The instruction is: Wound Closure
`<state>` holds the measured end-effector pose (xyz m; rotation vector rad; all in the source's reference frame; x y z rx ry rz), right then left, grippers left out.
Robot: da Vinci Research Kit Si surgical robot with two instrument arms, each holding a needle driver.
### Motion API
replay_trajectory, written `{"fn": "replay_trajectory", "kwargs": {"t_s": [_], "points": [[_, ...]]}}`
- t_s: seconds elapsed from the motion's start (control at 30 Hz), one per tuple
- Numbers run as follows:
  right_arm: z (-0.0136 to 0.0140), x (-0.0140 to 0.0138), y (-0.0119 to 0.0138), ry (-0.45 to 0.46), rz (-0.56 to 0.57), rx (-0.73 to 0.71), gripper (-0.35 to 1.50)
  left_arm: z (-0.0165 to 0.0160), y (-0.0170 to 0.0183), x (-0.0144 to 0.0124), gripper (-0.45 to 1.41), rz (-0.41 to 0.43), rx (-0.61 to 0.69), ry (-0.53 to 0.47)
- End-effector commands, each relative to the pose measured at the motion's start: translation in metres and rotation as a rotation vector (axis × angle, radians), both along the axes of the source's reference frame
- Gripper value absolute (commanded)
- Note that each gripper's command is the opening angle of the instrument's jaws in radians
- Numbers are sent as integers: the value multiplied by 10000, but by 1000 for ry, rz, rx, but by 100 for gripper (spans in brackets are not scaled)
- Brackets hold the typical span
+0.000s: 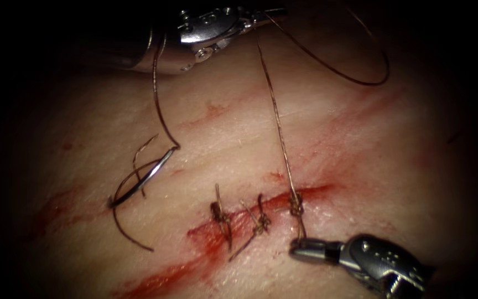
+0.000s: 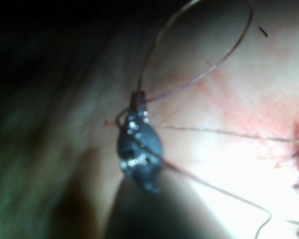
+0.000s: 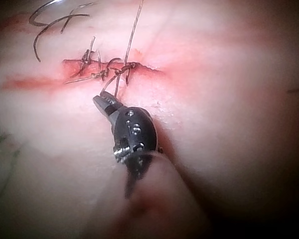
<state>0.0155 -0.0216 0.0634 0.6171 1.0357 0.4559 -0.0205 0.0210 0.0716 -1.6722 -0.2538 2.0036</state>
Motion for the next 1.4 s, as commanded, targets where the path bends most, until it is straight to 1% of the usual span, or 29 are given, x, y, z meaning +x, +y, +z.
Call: {"fn": "replay_trajectory", "kwargs": {"t_s": [0.03, 0.07, 0.1, 0.17, 0.27, 0.37, 0.43, 0.53, 0.57, 0.6, 0.7, 0.8, 0.87, 1.0, 1.07, 1.2, 1.3, 1.4], "points": [[5, 1, -4, -17, -84, -45, -35, 7, 3, -7, -45, 3, -1, 1], [5, -1, -3, -30, -114, -83, -35, 9, 6, -8, -45, 5, -1, 1], [4, -2, -4, -56, -172, -129, -35, 10, 7, -9, -45, 6, 0, 4], [-4, -6, -5, -116, -346, -257, -35, 12, 12, -11, -45, 7, 1, 9], [-19, -7, -4, -68, -398, -320, -35, 15, 18, -12, -45, 6, 1, 13], [-33, -3, -8, -13, -510, -442, -35, 17, 23, -12, -45, 5, 2, 17], [-41, 4, -14, -4, -599, -504, -35, 19, 27, -11, -45, 4, 2, 18], [-52, 14, -17, 15, -630, -541, -35, 20, 30, -11, -45, 4, 2, 21], [-55, 16, -17, 25, -629, -544, -35, 21, 32, -11, -45, 3, 2, 21], [-62, 20, -13, 51, -598, -548, -35, 23, 35, -11, -45, -2, 14, 21], [-69, 26, -6, 64, -558, -557, -35, 25, 42, -11, -45, -5, 15, 31], [-73, 30, 1, 51, -498, -523, -35, 30, 51, -11, -45, -16, 17, 66], [-72, 33, 2, 47, -479, -505, -35, 37, 55, -13, -45, -17, 15, 79], [-67, 34, -1, 26, -442, -488, -35, 53, 51, -23, -45, -4, 5, 102], [-66, 33, -4, 14, -434, -488, -35, 63, 46, -28, -45, 9, -2, 110], [-71, 29, -12, 31, -422, -461, -35, 74, 41, -34, -45, 18, -11, 124], [-77, 33, -29, 48, -424, -415, -35, 78, 47, -34, -45, 19, -14, 124], [-79, 40, -45, 55, -426, -406, -35, 79, 51, -32, -45, 19, -14, 123]]}}
